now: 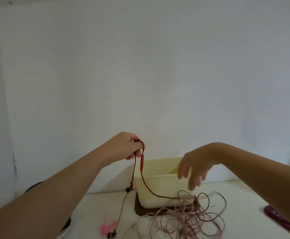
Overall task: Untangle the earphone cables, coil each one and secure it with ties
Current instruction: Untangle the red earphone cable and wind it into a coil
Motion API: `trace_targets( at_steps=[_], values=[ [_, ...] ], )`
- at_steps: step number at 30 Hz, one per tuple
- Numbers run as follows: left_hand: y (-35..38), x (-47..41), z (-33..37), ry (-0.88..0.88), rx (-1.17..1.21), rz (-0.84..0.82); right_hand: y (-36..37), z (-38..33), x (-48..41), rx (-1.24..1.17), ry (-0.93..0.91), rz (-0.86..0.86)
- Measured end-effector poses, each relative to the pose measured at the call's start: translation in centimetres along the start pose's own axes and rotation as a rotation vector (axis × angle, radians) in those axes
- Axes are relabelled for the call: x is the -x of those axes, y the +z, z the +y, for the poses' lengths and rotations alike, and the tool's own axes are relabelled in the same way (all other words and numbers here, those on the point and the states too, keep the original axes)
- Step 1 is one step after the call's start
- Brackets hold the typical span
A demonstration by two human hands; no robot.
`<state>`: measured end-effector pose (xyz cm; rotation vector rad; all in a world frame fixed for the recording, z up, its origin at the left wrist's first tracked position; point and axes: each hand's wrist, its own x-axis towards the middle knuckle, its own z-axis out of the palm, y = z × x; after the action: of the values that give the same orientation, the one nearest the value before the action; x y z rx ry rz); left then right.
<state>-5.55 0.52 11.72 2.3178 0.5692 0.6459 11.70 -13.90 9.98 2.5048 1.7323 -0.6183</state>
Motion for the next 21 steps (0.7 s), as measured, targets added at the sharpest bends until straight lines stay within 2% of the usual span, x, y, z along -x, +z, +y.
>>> trace_targets(
  at_steps=[4, 8, 14, 17, 21],
  values=[
    [0.5, 0.4, 0.3, 0.027, -0.021, 0.033, 0.0, -3.6, 0.5, -0.420, -0.304, 0.255],
    [0.9, 0.7, 0.4, 0.071, -0.038, 0.050, 0.8, -5.3, -0.6, -0.708, -0.380, 0.451],
    [0.2, 1.6, -1.0, 0.142, 0.071, -0.054, 0.6, -4.1, -0.6, -0.999, -0.430, 0.405],
    [0.6, 1.7, -2.0, 0.135, 0.199, -0.006, 0.7, -3.8, -0.6, -1.130, -0.447, 0.365],
    [2.3, 2.1, -3.3, 0.075, 0.432, 0.111, 1.4, -3.8, -1.0, -1.119, -0.371, 0.397]
  ],
)
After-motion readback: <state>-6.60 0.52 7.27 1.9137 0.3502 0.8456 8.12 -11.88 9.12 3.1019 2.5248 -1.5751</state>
